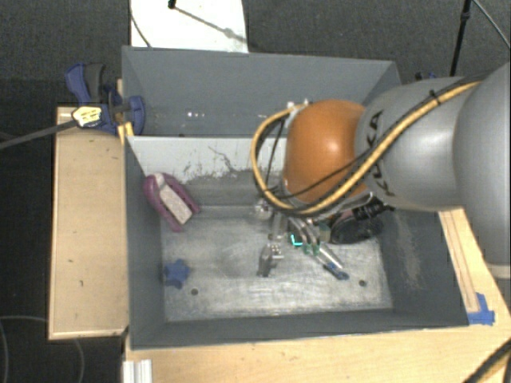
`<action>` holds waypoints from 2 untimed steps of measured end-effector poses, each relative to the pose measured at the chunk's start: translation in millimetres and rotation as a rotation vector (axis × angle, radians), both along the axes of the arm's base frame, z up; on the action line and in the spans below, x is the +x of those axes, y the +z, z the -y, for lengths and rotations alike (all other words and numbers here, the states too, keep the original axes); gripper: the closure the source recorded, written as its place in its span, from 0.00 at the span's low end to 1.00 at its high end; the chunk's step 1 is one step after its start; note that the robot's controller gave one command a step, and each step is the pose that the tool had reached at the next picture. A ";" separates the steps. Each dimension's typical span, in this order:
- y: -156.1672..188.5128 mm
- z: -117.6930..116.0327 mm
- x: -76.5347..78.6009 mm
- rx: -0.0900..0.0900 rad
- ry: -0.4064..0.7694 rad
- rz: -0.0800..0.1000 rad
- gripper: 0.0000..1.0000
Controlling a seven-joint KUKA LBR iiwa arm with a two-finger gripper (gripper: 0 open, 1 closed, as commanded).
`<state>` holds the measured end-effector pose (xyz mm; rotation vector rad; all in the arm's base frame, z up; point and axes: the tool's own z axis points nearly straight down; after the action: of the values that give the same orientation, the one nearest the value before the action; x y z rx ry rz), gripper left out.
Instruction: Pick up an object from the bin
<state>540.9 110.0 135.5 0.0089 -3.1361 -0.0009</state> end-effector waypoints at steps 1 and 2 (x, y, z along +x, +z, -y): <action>-63.3 98.9 40.1 0.002 -0.125 0.013 0.00; -34.3 102.6 22.3 -0.001 -0.329 0.006 0.00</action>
Offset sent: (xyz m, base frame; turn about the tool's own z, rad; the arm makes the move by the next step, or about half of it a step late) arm 0.0372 -0.0966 -0.0655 0.1177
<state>563.2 7.3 101.1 -0.5061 -3.1013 -0.0013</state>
